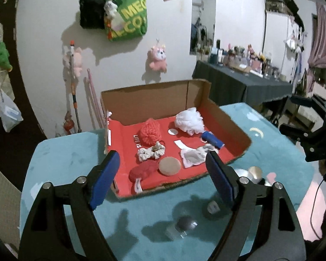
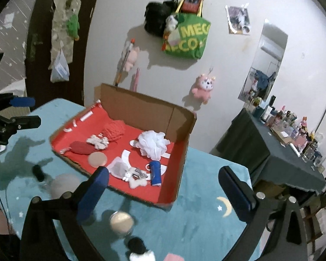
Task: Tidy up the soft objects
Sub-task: 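Withdraw both tools back toward the remaining items on the table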
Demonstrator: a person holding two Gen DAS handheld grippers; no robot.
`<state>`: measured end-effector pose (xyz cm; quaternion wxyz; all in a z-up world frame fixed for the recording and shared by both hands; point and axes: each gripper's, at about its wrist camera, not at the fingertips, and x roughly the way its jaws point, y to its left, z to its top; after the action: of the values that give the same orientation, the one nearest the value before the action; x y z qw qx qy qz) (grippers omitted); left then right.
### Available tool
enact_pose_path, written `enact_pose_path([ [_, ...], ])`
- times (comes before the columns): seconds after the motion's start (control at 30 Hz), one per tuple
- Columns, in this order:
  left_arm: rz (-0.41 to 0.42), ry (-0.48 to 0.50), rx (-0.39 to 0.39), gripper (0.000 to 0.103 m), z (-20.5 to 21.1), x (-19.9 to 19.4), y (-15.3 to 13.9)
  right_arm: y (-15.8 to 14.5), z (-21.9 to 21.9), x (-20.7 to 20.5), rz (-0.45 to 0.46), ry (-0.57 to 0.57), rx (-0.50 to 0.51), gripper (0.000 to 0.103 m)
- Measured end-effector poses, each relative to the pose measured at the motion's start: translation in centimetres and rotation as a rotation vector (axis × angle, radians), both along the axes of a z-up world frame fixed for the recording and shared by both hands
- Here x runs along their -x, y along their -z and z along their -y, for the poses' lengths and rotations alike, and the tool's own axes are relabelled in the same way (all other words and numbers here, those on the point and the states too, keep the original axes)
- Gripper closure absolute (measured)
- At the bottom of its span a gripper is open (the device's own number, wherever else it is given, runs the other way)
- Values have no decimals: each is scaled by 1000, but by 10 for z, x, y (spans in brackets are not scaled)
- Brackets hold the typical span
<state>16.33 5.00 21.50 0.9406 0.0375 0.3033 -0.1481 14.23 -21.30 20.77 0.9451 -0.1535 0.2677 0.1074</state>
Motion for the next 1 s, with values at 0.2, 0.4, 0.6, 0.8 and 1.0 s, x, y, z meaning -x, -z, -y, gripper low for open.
enact_pose_path([
  [0.2,94,4,24,15,2,62,-4,0,5,54,51,-17,-67,0],
  [0.4,176,13,42,8,15,113,0,6,4,102,111,-31,-110,0],
  [0.6,206,14,58,8,30,147,20,29,1,139,189,29,-130,0],
  [0.8,188,-38,83,8,42,158,52,59,7,154,210,88,-165,0],
  [1.0,126,-87,109,8,48,151,91,97,8,149,164,130,-172,0],
])
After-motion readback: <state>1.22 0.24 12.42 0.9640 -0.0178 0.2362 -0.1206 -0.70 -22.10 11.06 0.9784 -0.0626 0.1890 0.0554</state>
